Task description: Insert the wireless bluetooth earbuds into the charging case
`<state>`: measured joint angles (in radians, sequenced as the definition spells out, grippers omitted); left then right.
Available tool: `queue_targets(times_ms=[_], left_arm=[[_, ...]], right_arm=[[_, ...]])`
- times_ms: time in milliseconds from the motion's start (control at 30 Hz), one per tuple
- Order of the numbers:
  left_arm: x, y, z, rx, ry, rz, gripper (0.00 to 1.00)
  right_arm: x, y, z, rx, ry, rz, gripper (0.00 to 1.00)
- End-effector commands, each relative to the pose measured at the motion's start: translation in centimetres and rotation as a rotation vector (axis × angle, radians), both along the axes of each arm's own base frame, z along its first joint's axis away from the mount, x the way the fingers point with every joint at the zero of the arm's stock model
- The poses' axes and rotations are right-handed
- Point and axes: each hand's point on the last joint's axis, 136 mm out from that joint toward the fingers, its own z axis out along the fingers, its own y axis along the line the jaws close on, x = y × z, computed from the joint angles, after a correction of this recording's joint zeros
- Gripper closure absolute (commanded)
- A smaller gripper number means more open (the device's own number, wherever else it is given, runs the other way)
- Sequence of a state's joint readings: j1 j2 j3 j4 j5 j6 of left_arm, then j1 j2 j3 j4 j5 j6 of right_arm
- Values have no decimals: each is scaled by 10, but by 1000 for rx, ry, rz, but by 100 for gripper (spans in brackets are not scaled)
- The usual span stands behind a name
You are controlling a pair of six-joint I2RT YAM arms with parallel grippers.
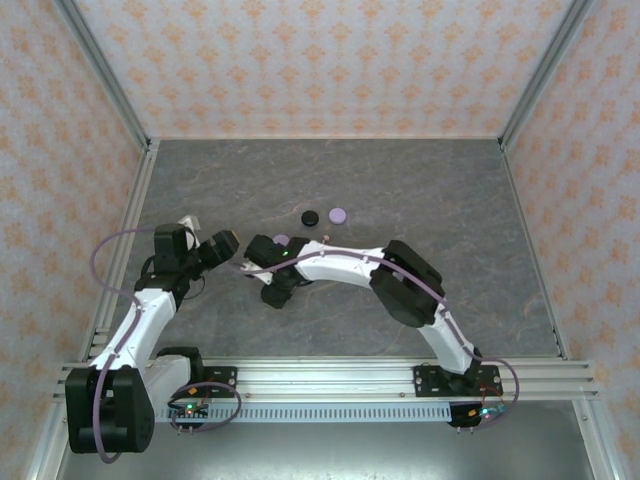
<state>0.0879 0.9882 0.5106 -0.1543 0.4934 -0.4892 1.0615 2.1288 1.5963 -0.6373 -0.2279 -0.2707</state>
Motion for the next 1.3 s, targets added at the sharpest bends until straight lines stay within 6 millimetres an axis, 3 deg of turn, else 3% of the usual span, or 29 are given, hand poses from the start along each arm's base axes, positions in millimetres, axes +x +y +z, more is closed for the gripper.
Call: queue_targets(times_ms=[0,167,333,433,567,900,1067,1267], left_arm=[[2,-20,24,-78,-46,-106,14],[5,-55,61,-233,-135,-241,16],[-2,-109,119,-338,-269,-468,15],[-11,-132,146,-342,-324,-567,15],[-18,-149,166,-353,-377,-637,14],[-49,-200,176,-346,-393,-872,14],[-58,-215,169,-314,-372,-942,17],[-58,-224,155,-303,-323,-973,27]], right_arm=[[24,-1,66,197,-139,-52,53],[25,-26,120,356,-288,-51,53],[22,-53,167,456,-488,-1,55],[17,-66,191,508,-599,45,55],[12,-79,214,547,-705,81,56],[7,-98,238,562,-823,106,56],[7,-100,242,560,-841,103,56],[7,-100,242,559,-841,110,56]])
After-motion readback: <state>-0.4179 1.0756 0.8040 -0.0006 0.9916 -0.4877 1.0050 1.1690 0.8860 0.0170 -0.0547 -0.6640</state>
